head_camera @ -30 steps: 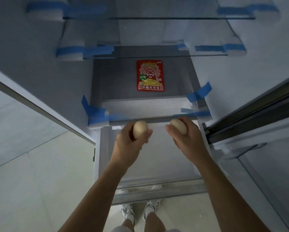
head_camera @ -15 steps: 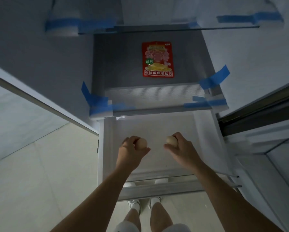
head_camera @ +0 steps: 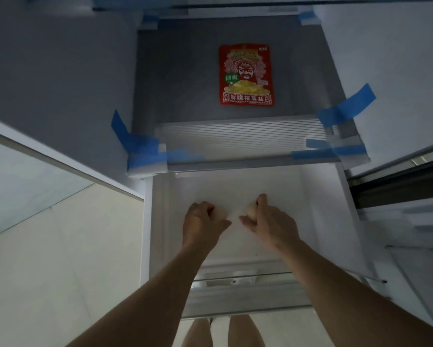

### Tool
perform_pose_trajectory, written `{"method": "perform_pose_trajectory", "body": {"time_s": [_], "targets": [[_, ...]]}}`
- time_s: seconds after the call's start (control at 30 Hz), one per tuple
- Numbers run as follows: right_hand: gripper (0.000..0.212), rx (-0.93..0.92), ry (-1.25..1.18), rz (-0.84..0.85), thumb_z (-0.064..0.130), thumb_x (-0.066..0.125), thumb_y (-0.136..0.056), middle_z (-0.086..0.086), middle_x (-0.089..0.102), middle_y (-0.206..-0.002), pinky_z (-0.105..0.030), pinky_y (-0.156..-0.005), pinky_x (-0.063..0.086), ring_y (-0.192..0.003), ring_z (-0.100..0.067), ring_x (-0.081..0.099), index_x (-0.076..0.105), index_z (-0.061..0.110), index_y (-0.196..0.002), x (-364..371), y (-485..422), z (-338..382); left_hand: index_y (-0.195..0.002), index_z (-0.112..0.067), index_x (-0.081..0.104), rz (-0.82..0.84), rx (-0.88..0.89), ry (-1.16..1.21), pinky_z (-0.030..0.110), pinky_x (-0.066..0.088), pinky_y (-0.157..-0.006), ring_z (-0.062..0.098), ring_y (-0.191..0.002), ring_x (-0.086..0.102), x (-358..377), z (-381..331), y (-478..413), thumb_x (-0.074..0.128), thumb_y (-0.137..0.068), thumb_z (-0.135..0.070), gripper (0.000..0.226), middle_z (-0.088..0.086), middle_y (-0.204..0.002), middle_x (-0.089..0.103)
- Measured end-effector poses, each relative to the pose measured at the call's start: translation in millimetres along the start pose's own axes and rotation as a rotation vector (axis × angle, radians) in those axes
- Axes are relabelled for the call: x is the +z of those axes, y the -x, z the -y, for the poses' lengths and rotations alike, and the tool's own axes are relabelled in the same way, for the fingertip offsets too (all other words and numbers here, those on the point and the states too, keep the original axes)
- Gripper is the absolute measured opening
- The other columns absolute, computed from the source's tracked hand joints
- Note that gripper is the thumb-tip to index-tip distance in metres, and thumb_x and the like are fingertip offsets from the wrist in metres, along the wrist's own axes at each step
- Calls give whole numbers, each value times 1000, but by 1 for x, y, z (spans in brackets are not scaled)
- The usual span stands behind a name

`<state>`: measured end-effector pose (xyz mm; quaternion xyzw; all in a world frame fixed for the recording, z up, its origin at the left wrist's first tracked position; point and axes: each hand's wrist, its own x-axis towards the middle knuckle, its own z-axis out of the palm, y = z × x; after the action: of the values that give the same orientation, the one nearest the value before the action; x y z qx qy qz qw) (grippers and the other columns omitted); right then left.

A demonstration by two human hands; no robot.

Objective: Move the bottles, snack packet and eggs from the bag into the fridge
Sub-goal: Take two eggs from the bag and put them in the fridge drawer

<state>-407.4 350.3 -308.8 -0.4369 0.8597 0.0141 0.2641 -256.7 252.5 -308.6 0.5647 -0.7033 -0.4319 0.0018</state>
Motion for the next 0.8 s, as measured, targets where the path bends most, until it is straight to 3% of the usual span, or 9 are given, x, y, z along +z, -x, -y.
{"method": "perform_pose_trajectory", "body": {"time_s": [0.27, 0.37, 0.6, 0.7, 0.8], "targets": [[58, -15, 22, -58, 68, 49, -92, 3, 62, -94, -29, -57, 47, -72, -19, 63, 33, 21, -121, 13, -3, -2, -100, -17, 63, -27, 40, -15, 33, 51, -80, 19, -89, 56, 0, 5, 2, 87, -70, -35, 42, -3, -99, 55], [57, -18, 15, -59, 68, 51, -91, 1, 66, -99, -34, -62, 56, -78, -21, 67, 33, 22, -119, 14, -3, -4, -102, -19, 61, -19, 32, -34, 30, 48, -79, 17, -89, 55, 1, 4, 2, 86, -71, -37, 43, -4, -101, 54], [69, -24, 14, -29, 76, 55, -84, 2, 66, -103, -30, -62, 52, -78, -18, 66, 33, 23, -123, 7, 2, -6, -115, -19, 60, -9, 39, -65, 23, 42, -78, 14, -93, 54, -5, -1, 3, 85, -70, -47, 58, -4, -111, 54], [78, -8, -34, 12, 82, 53, -78, -1, 63, -111, -35, -72, 58, -89, -21, 67, 29, 27, -127, -5, 10, -8, -125, -21, 56, -31, 78, -51, 26, 47, -76, 15, -98, 57, -22, -10, 9, 74, -77, -59, 63, -3, -118, 55], [82, -15, -72, -32, 82, 45, -82, -5, 56, -120, -35, -79, 57, -99, -21, 61, 25, 26, -140, -28, 32, -10, -121, -17, 57, -94, 293, -96, 34, 56, -69, 19, -91, 63, -44, -19, 22, 54, -91, -58, 51, 4, -116, 59]]}}
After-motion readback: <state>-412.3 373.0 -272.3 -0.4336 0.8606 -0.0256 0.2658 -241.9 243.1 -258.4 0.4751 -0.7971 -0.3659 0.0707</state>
